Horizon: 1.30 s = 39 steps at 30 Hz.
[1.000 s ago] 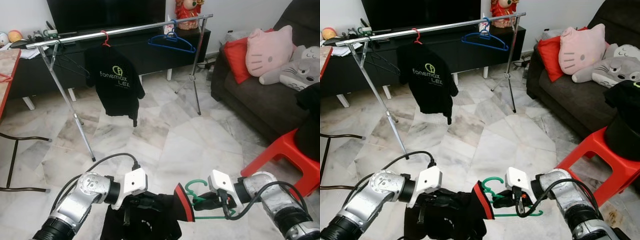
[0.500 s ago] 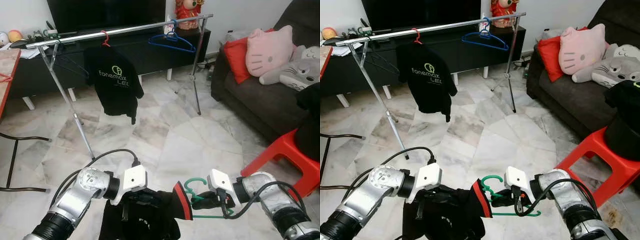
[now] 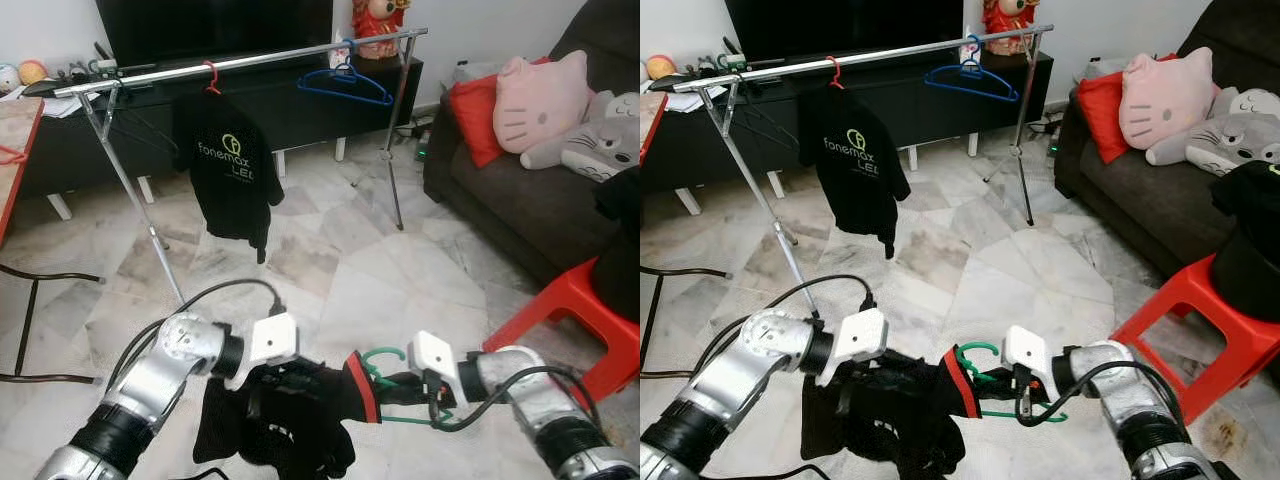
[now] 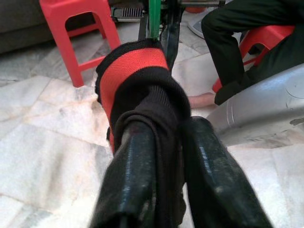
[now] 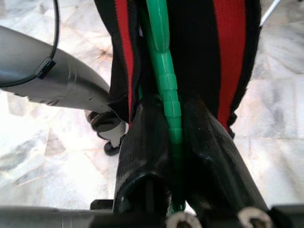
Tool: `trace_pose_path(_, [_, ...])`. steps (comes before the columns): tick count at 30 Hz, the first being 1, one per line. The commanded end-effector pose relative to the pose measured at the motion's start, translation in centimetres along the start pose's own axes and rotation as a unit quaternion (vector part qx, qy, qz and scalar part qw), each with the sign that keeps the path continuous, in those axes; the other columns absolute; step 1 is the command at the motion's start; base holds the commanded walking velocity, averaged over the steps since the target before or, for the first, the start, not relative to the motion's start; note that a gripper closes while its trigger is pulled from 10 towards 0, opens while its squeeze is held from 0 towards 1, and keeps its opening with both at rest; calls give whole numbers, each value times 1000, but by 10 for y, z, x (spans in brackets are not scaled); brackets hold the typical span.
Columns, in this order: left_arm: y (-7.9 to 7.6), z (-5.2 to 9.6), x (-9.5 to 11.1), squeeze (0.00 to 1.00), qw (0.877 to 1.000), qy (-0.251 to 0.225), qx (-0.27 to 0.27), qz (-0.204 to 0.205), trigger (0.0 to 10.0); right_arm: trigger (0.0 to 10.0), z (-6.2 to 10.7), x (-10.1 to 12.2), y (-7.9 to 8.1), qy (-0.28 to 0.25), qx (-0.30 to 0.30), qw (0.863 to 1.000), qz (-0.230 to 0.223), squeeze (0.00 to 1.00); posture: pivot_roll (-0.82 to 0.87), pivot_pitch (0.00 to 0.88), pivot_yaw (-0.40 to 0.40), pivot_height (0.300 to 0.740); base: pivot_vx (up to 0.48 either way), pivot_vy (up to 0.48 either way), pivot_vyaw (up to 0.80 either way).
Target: Hang hanger
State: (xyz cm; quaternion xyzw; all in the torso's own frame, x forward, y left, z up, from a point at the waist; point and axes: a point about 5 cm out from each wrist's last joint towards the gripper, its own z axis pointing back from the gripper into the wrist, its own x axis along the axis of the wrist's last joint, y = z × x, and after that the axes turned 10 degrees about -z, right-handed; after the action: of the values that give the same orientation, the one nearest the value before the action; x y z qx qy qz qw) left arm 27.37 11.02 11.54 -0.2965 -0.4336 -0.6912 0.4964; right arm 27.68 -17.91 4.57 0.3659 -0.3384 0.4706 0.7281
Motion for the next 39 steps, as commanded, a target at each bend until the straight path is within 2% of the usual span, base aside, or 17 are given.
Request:
trace_pose_path(1, [4,-5,13,1000,999,-25,-17,-30,10000,0,5,7,-8,-33,-53,998,-3,0,-80,0,-1,740,0,0,0])
trace_pose_path(9, [16,0,19,1000,999,-28,19,-43,10000,0,6,9,-14,-45,-98,994,3,0,-78,0,-6,740,0,0,0])
trace_pose_path(11, [25,4,22,1000,996,-33,61,-48,10000,0,9,12,-19,-58,-131,990,0,0,-78,0,-7,740,0,0,0])
trace_pose_path(12, [25,4,22,1000,996,-33,61,-48,10000,0,9,12,-19,-58,-131,990,0,0,-78,0,-7,740,0,0,0])
trace_pose_path(17, [42,16,26,1000,982,-38,177,-58,10000,0,16,17,-28,-89,-203,975,-10,0,-75,0,-12,740,0,0,0])
trace_pose_path(19, [44,17,25,1000,979,-37,194,-58,10000,0,17,18,-30,-93,-213,973,-11,0,-74,0,-12,740,0,0,0])
trace_pose_path(20, [50,20,24,1000,966,-36,248,-62,10000,0,19,22,-34,-111,-244,963,-16,0,-73,0,-14,740,0,0,0])
trace_pose_path(23, [52,18,19,1000,949,-33,311,-46,10000,0,20,31,-39,-146,-281,948,-28,0,-77,0,-13,740,0,0,0])
trace_pose_path(24, [52,18,19,1000,949,-33,311,-46,10000,0,20,31,-39,-146,-281,948,-28,0,-77,0,-13,740,0,0,0])
trace_pose_path(27, [48,10,16,1000,937,-36,347,-25,10000,0,18,39,-41,-160,-292,943,-21,0,-77,0,-14,740,0,0,0])
trace_pose_path(29, [50,4,13,1000,919,-25,393,-18,10000,0,20,45,-45,-173,-315,933,-21,0,-74,0,-16,740,0,0,0])
trace_pose_path(30, [50,4,13,1000,919,-25,393,-18,10000,0,20,45,-45,-173,-315,933,-21,0,-74,0,-16,740,0,0,0])
trace_pose_path(31, [51,-5,6,1000,903,-2,430,9,10000,0,20,56,-48,-197,-333,922,-23,0,-79,0,-15,740,0,0,0])
trace_pose_path(32, [51,-5,6,1000,903,-2,430,9,10000,0,20,56,-48,-197,-333,922,-23,0,-79,0,-15,740,0,0,0])
trace_pose_path(33, [48,-18,1,1000,891,7,453,36,10000,0,18,67,-51,-222,-345,912,-29,0,-78,0,-18,740,0,0,0])
trace_pose_path(35, [45,-30,0,1000,890,9,453,55,10000,0,14,74,-52,-239,-349,906,-35,0,-76,0,-19,740,0,0,0])
trace_pose_path(39, [33,-60,8,1000,907,-2,418,44,10000,0,1,84,-50,-252,-331,909,-34,0,-66,0,-28,740,0,0,0])
